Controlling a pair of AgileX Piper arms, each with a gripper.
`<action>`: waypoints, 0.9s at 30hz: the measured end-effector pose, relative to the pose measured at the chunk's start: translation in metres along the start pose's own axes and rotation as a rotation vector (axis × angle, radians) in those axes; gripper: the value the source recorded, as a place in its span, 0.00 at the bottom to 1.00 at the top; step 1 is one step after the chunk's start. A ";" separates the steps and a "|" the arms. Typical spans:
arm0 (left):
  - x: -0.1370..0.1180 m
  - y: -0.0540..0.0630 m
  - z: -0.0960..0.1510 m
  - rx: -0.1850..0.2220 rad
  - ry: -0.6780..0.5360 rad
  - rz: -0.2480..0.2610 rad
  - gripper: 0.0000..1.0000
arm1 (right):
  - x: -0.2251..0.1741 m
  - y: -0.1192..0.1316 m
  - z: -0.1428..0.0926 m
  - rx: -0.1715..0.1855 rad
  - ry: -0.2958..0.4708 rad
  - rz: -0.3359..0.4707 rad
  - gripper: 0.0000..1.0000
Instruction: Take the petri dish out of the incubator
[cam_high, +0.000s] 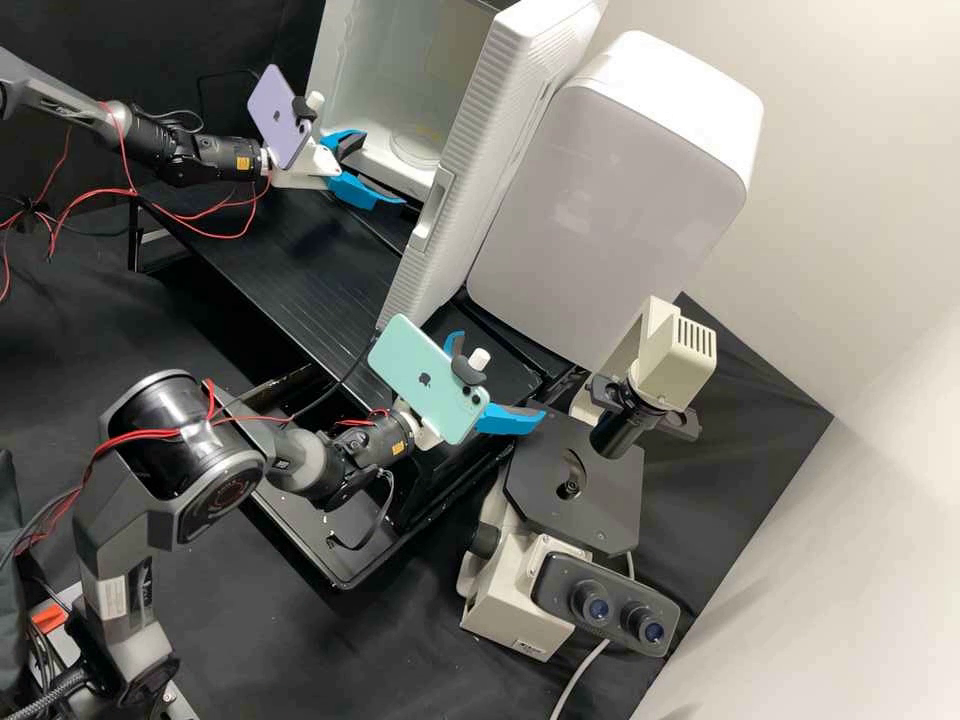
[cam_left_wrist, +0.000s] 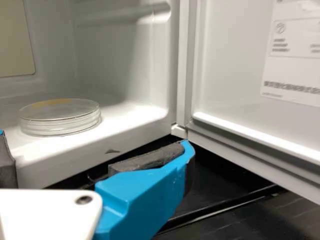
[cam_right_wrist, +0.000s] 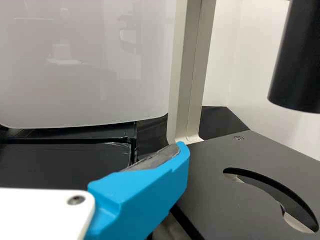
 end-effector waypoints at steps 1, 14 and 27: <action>0.003 0.000 0.000 0.001 0.001 0.001 1.00 | 0.000 0.000 0.000 0.000 0.000 0.000 1.00; 0.043 0.011 -0.012 -0.042 0.100 -0.003 1.00 | 0.000 0.000 0.000 0.000 0.000 0.000 1.00; 0.062 0.029 -0.019 -0.033 0.188 0.014 1.00 | 0.000 0.000 0.000 0.000 0.000 0.000 1.00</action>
